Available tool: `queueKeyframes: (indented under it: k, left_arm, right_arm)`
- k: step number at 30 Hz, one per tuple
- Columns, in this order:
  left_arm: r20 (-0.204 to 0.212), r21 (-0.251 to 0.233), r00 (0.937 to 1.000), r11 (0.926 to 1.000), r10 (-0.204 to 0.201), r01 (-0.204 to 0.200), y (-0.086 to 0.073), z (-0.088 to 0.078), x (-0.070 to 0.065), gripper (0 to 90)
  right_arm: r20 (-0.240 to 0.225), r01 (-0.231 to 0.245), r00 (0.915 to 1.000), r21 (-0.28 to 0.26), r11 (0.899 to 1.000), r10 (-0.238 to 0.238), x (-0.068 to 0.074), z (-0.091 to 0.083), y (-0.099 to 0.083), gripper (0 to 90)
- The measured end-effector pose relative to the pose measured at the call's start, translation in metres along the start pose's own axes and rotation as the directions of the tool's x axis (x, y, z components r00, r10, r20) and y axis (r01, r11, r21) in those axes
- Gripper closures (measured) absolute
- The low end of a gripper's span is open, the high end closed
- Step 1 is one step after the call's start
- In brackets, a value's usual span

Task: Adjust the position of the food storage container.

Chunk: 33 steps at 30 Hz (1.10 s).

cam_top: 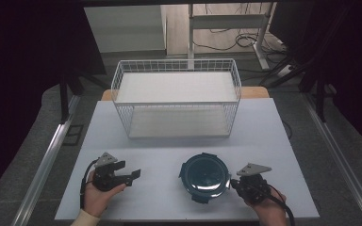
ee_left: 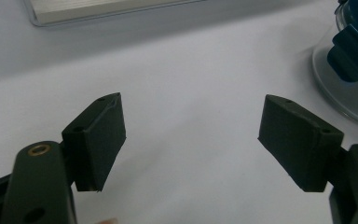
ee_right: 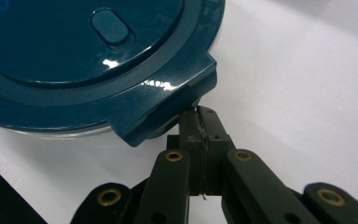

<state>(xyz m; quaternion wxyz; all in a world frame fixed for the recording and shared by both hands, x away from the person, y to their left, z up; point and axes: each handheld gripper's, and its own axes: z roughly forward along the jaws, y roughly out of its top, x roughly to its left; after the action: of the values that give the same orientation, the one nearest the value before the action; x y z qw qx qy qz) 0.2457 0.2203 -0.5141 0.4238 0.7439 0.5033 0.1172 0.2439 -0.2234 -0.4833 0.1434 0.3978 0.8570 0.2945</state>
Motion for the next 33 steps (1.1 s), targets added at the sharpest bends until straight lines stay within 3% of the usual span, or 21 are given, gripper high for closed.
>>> queueKeyframes:
  k: [19,25,33]
  left_arm:
    - [-0.005,0.022,1.0000,0.9997,-0.006,0.006,-0.001,0.003,0.001,21.8]
    - [-0.014,0.028,0.9993,0.9990,-0.035,0.035,-0.002,0.003,0.005,21.8]
    - [-0.008,0.026,0.9997,0.9994,-0.023,0.023,-0.001,0.003,0.002,21.7]
  right_arm:
    - [-0.001,0.036,0.9993,0.002,0.999,-0.036,0.010,0.012,0.010,89.5]
    - [0.000,0.037,0.9993,-0.001,0.999,-0.037,0.011,0.013,0.011,89.5]
    - [-0.002,0.063,0.9980,-0.004,0.998,-0.063,0.018,0.017,0.018,89.5]
